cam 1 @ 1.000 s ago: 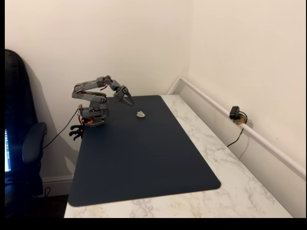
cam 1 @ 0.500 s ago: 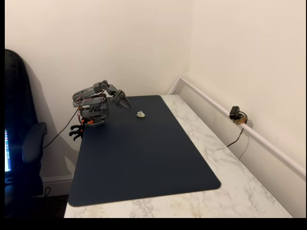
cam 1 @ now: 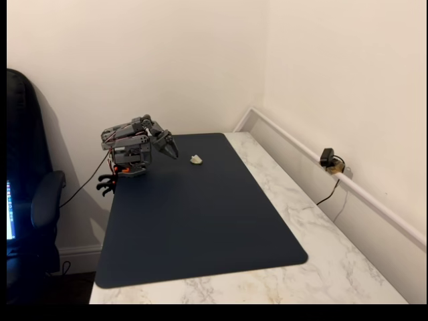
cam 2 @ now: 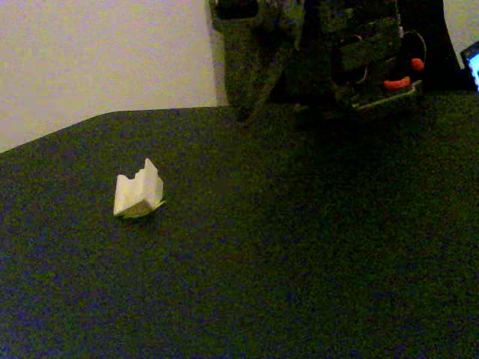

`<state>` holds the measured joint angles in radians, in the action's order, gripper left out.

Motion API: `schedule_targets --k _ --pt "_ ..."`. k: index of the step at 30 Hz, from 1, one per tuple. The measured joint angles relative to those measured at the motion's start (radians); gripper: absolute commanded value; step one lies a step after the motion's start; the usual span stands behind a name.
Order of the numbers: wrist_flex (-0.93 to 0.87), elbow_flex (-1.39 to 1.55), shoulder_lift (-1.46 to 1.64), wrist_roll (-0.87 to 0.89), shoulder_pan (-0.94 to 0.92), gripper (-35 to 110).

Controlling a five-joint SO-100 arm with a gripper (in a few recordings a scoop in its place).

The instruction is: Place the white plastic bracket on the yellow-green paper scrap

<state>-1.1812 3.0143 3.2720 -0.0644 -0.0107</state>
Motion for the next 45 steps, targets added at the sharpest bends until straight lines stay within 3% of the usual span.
schedule_targets --k 45 --pt "-0.003 0.0 0.0 0.025 -0.026 0"
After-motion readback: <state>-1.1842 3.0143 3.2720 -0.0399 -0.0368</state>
